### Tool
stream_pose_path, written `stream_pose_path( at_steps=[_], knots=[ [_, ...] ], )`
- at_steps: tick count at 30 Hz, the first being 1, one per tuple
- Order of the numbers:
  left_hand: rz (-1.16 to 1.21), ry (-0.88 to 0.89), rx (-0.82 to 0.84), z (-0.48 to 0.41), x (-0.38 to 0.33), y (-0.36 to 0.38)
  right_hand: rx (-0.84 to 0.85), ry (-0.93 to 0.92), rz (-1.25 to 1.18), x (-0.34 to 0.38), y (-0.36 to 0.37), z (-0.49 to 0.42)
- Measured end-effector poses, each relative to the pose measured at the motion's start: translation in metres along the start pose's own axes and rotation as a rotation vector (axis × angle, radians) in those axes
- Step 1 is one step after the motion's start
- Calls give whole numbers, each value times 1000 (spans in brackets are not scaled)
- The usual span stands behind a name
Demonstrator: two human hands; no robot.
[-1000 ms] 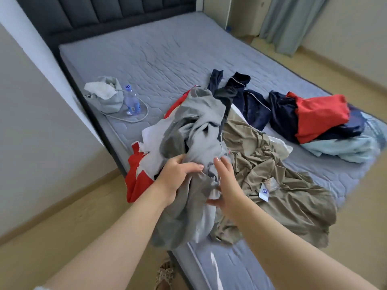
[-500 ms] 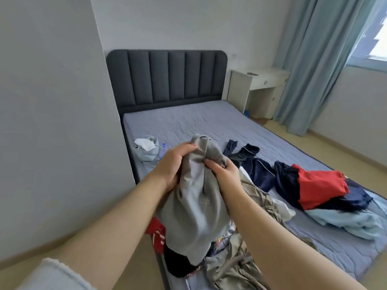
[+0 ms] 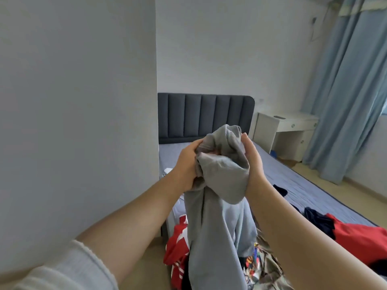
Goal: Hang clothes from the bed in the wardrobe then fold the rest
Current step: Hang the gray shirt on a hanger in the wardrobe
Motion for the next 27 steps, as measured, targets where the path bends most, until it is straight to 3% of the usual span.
stream_pose_path(
  at_steps=[2, 4, 7, 10, 14, 19, 23, 27],
  knots=[
    [41, -40, -113, -3, -2, -18, 126, -46, -38, 1, 13, 11],
    [-56, -23, -189, 1, -10, -24, 250, -237, 82, 7, 27, 28],
    [-81, -6, -123, 13, -18, -18, 325, -404, 325, -5, 40, 44],
    [-136, -122, 46, 35, -10, -4, 142, -347, 262, -16, 24, 39],
    [-190, -59, 205, 43, -6, -5, 22, -238, 237, -26, 11, 31],
    [-320, 141, 6, 34, -14, -38, -64, -73, 283, -36, 5, 29],
    [-208, 51, -101, 28, -9, -64, -163, 19, 201, -36, -6, 27],
    [-37, -115, -172, 26, 4, -80, -335, -144, 362, -15, -30, 24]
  ],
)
Point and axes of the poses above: each hand's wrist, its own z-axis away from the middle knuckle, its own y-axis out of the palm, x = y × z, the point moved 9 cm from there along -z, towards the middle knuckle, and after that the axes turned 11 degrees about -x, right-handed, at the moved point
